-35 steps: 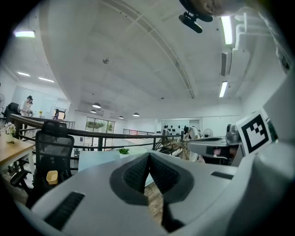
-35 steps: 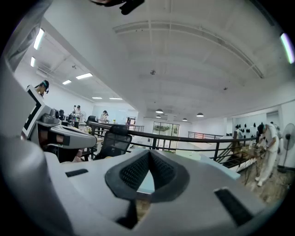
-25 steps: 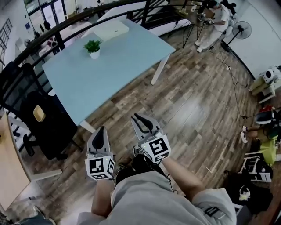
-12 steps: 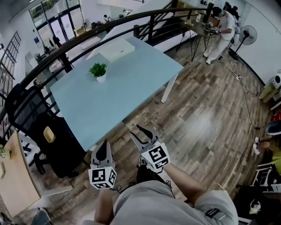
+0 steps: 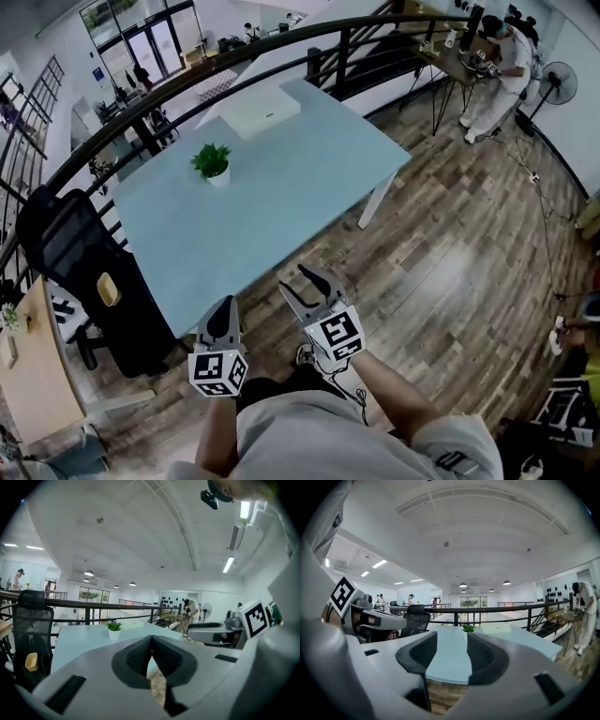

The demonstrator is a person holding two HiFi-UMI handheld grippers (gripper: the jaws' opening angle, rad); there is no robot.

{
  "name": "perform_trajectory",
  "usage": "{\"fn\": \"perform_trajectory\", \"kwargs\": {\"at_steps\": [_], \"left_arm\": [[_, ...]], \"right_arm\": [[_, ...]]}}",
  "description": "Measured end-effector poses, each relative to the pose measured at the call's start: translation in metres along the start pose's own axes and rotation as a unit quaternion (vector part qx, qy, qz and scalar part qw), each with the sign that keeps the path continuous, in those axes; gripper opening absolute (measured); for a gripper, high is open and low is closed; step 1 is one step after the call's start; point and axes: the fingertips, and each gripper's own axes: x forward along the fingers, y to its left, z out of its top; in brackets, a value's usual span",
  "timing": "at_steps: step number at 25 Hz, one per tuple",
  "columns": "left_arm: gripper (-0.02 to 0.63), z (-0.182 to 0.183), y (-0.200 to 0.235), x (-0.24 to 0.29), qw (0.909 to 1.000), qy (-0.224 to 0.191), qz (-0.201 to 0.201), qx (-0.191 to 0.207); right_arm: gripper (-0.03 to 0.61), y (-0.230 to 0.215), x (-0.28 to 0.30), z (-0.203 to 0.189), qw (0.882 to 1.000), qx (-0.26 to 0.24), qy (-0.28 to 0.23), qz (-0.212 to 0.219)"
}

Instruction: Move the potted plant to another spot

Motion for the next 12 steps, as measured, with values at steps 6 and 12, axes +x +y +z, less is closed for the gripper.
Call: {"fn": "perform_trajectory", "kwargs": {"at_steps": [6,12], "left_arm": [[0.012,-0.003,-0.003,0.03,0.9998,0.019,0.0,0.007],[0.012,-0.005,0.02,0.061,0.9995,0.033,-0.003,0.005]], "right_arm": [[0.219,-0.032,0.011,-0.009,1.0,0.017,-0.003,-0.004],[0.246,-0.05,0.042,-0.011,1.0,0.019,0.003,-0.009]]}}
